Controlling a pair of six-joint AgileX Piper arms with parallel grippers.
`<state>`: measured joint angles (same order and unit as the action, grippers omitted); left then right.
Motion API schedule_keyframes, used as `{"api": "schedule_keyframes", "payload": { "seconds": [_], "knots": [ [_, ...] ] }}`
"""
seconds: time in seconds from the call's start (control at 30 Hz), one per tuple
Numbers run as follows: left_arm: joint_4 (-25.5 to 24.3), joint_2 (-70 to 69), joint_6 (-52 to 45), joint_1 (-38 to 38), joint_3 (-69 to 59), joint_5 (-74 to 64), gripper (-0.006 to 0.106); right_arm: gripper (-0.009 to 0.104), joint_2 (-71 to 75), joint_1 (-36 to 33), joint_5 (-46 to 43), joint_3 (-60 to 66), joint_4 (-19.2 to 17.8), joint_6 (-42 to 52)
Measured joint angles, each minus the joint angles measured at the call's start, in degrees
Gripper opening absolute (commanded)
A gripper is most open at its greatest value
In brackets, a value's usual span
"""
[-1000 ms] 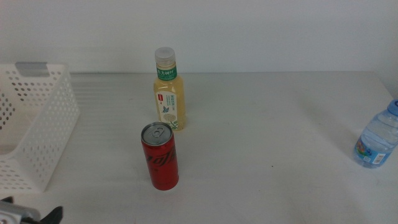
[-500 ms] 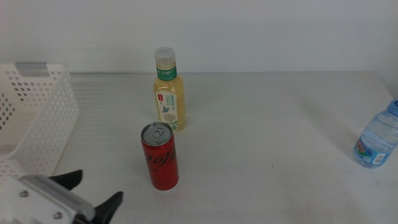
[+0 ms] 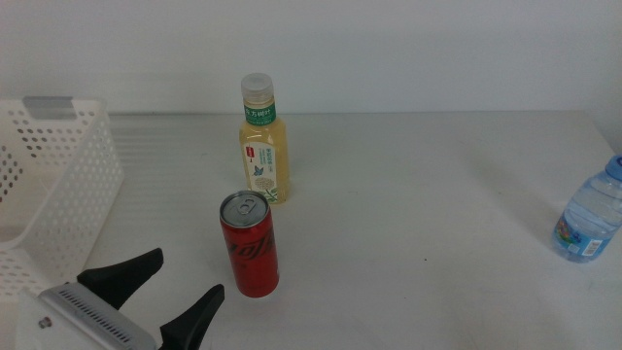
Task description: Use arms to grab the bottles and put them into the dustbin to the left of the table.
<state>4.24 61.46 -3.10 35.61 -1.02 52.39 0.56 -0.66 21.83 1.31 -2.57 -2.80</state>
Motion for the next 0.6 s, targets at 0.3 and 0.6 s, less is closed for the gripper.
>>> {"api": "schedule_keyframes", "payload": {
  "seconds": [0.3,0.6],
  "knots": [
    [0.1,4.0,-0.2,0.1,-0.1,4.3,0.083,0.074,0.0,0.0,0.0,0.0,0.0,0.0],
    [0.2,4.8,0.0,0.1,-0.1,4.9,0.083,0.074,0.0,0.0,0.0,0.0,0.0,0.0]
  ]
}}
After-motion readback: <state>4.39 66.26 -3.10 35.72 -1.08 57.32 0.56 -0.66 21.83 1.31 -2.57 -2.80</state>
